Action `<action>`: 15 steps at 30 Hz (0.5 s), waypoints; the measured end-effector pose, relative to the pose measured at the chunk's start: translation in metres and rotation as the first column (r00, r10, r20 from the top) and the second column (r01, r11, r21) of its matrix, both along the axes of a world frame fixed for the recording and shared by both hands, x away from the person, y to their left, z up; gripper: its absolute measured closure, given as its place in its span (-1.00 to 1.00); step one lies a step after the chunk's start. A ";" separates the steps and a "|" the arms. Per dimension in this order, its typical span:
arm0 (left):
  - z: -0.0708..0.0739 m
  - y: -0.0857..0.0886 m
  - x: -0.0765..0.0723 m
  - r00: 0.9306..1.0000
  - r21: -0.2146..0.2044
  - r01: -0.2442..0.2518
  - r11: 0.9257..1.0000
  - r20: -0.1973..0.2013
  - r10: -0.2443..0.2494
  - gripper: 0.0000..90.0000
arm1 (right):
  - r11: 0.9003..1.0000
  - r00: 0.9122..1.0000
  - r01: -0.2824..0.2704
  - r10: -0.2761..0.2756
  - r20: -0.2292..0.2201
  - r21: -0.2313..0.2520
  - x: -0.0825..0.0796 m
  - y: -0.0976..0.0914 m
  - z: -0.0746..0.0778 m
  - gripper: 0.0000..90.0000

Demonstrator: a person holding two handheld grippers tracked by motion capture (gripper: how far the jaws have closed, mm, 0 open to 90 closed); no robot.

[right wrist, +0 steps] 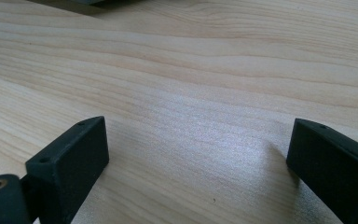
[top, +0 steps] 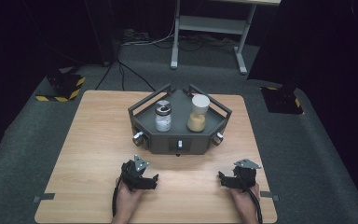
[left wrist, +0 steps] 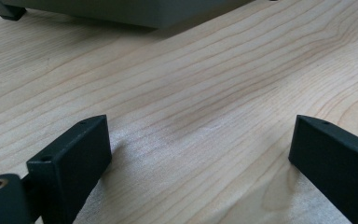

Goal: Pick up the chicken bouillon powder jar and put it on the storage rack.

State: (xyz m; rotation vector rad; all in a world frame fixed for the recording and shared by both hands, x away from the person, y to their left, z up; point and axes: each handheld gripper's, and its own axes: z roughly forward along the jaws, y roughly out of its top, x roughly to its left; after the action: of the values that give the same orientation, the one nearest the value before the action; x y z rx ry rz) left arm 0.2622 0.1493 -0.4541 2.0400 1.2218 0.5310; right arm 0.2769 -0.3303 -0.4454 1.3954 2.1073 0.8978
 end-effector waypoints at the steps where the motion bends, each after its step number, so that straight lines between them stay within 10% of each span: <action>1: 0.000 0.000 0.000 1.000 0.000 0.000 1.000 0.000 0.000 -0.88 | 1.000 1.000 -0.002 0.002 0.002 -0.002 0.000 0.000 0.000 -0.88; 15: 0.000 0.000 0.000 1.000 0.001 0.000 1.000 0.000 0.000 -0.88 | 1.000 1.000 -0.003 0.003 0.001 0.001 0.000 -0.001 0.000 -0.87</action>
State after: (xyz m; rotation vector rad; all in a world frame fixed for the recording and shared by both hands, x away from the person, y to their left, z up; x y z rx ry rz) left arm 0.2623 0.1492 -0.4540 2.0408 1.2215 0.5315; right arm 0.2770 -0.3308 -0.4455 1.3925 2.1089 0.9008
